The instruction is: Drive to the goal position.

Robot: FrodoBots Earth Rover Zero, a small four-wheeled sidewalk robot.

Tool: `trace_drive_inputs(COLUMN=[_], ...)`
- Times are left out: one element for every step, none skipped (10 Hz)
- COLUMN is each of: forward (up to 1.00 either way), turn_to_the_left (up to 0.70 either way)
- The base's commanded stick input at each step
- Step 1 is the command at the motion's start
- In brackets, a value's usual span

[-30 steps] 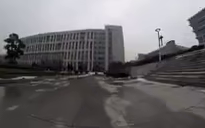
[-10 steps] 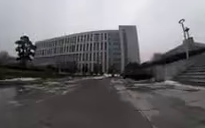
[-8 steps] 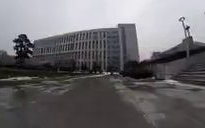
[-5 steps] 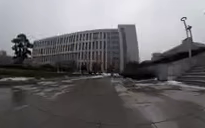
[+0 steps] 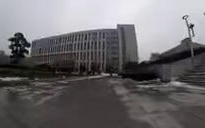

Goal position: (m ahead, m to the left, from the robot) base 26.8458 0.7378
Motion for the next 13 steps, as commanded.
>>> trace_drive_inputs(forward=[1.0, 1.0, 1.0, 1.0, 1.0, 1.0, 1.0, 1.0, 1.0, 1.0, 1.0, 1.0, 1.0], turn_to_the_left=[0.0, 0.0, 0.0, 0.0, 0.0, 0.0, 0.0, 0.0, 0.0, 0.0, 0.0, 0.0, 0.0])
